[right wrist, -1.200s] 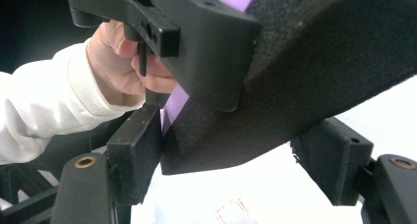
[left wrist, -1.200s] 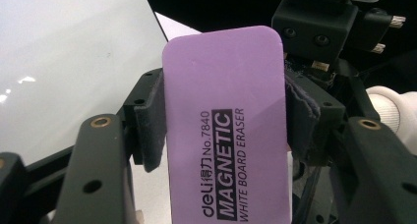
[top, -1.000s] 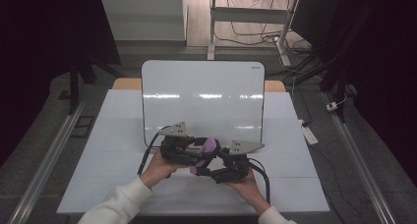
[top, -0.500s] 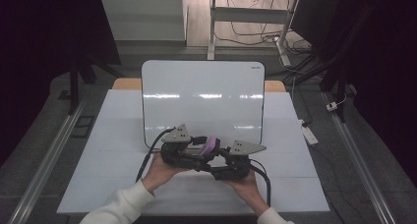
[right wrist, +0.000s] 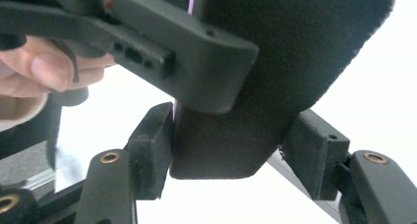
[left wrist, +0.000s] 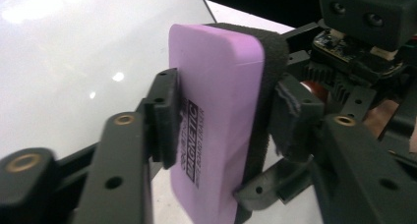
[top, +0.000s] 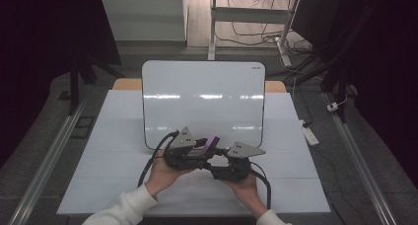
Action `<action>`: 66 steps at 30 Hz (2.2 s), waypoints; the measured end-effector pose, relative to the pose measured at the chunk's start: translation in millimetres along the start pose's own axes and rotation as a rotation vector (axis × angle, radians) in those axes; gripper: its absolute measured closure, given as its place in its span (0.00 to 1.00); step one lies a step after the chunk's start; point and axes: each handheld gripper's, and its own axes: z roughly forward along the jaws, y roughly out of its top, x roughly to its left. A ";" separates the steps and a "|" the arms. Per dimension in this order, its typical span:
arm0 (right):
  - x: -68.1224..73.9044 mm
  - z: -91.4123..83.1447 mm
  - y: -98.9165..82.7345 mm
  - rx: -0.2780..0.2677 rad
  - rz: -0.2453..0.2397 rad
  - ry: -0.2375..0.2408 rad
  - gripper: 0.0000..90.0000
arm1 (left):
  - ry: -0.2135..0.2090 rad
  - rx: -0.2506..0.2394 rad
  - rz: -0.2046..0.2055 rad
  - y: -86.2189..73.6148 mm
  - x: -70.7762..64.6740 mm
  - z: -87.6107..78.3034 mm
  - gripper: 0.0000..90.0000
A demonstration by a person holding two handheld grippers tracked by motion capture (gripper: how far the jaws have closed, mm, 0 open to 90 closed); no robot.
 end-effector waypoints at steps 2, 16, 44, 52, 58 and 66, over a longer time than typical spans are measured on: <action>0.1 -0.1 0.1 0.000 0.003 -0.020 0.43 | 0.003 -0.002 -0.015 0.3 1.4 -0.6 0.63; -1.7 -9.8 3.9 -0.036 0.012 -0.031 0.35 | 0.046 -0.037 -0.050 4.8 13.2 -16.4 0.72; -47.3 -113.2 -35.1 0.027 -0.056 -0.296 0.33 | 0.355 -0.071 -0.233 41.6 101.6 -115.6 0.72; -48.0 -113.2 -34.0 0.021 -0.066 -0.303 0.33 | 0.439 0.019 -0.291 62.3 131.6 -107.6 0.72; -47.4 -110.9 -34.6 0.031 -0.071 -0.301 0.33 | 0.475 0.053 -0.335 74.2 152.7 -99.0 0.72; -47.9 -109.4 -35.9 0.032 -0.071 -0.299 0.33 | 0.495 0.060 -0.383 85.1 166.9 -87.4 0.72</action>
